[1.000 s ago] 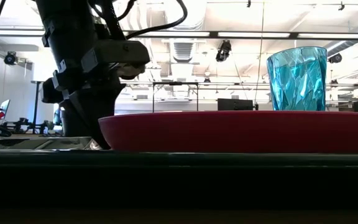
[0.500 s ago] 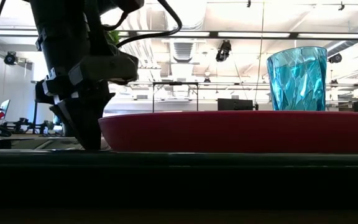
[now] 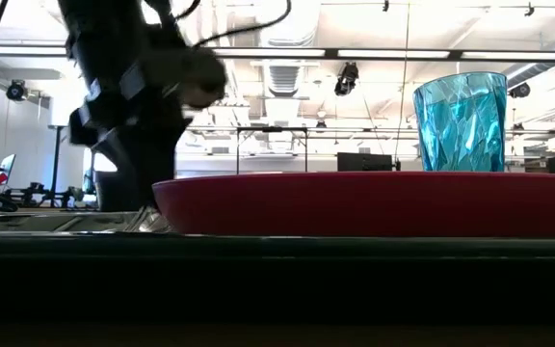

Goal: Pick and place plate/cup/fork/spoon on tray
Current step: Adjust the pink plate

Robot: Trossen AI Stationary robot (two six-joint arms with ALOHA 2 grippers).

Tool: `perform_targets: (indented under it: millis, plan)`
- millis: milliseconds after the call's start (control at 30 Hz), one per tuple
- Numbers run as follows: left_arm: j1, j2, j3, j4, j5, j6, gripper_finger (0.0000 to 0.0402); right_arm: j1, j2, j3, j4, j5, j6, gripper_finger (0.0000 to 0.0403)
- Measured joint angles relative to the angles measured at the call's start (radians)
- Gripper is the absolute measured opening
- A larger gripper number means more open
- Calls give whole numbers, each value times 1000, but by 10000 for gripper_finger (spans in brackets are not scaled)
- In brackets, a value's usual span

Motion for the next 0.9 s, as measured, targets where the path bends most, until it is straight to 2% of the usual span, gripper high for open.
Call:
perform_targets:
  millis: [133, 267, 467, 533, 900]
  plan:
    - [28, -38, 33, -126, -108, 26, 0, 0, 0, 0, 5, 0, 1, 22]
    - [98, -61, 31, -257, -174, 54, 0, 0, 0, 0, 9, 1, 0, 22]
    - [242, -62, 25, -224, -165, 261, 0, 0, 0, 0, 15, 0, -2, 22]
    - [272, -62, 28, -218, -150, 287, 0, 0, 0, 0, 15, -1, 12, 22]
    - [280, -62, 7, -214, -114, 338, 0, 0, 0, 0, 14, -6, 36, 22]
